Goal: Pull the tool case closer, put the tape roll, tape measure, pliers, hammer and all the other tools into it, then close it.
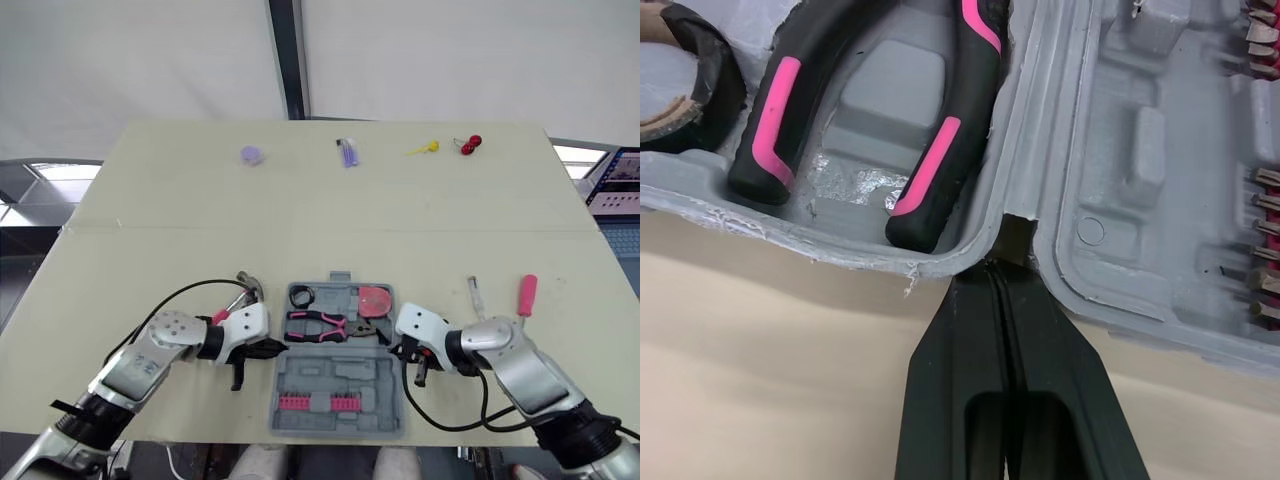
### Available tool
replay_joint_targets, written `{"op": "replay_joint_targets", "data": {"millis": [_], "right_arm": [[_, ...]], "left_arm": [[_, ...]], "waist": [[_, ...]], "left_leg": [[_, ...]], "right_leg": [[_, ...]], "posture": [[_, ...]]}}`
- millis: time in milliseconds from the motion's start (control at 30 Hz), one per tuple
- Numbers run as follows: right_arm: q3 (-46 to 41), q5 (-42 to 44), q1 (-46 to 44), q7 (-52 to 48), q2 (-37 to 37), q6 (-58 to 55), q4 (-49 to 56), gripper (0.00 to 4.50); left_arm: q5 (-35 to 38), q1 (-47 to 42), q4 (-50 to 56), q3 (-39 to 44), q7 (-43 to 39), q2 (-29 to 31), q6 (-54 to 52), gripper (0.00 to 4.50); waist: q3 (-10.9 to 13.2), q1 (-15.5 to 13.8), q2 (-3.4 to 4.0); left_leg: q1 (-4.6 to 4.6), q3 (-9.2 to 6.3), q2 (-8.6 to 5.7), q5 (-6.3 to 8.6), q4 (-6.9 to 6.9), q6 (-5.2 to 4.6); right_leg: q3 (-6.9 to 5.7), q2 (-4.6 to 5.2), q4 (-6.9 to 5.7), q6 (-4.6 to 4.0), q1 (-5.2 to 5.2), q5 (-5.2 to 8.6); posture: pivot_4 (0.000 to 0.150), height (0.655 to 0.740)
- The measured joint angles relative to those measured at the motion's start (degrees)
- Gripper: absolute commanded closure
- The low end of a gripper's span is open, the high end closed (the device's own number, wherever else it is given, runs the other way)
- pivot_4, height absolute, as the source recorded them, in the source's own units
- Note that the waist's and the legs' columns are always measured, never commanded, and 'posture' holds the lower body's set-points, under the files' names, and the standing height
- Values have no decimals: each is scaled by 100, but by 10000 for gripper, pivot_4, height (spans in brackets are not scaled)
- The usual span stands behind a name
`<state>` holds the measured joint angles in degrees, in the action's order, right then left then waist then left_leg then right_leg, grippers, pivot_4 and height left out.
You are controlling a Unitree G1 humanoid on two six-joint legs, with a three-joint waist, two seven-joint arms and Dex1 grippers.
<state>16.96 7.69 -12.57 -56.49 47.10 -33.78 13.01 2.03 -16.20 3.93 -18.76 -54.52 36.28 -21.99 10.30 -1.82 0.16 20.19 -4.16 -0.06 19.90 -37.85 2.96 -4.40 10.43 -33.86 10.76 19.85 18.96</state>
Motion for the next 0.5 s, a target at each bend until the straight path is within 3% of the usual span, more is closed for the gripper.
{"op": "replay_joint_targets", "data": {"millis": [500], "right_arm": [[-1,-197,-155,75,-145,233,-225,44752]], "left_arm": [[-137,-264,-371,56,125,-154,260,45000]], "waist": [[0,39,0]], "left_leg": [[0,0,0,0,0,0]], "right_leg": [[-1,0,-1,1,1,0]], "posture": [[1500,7400]]}}
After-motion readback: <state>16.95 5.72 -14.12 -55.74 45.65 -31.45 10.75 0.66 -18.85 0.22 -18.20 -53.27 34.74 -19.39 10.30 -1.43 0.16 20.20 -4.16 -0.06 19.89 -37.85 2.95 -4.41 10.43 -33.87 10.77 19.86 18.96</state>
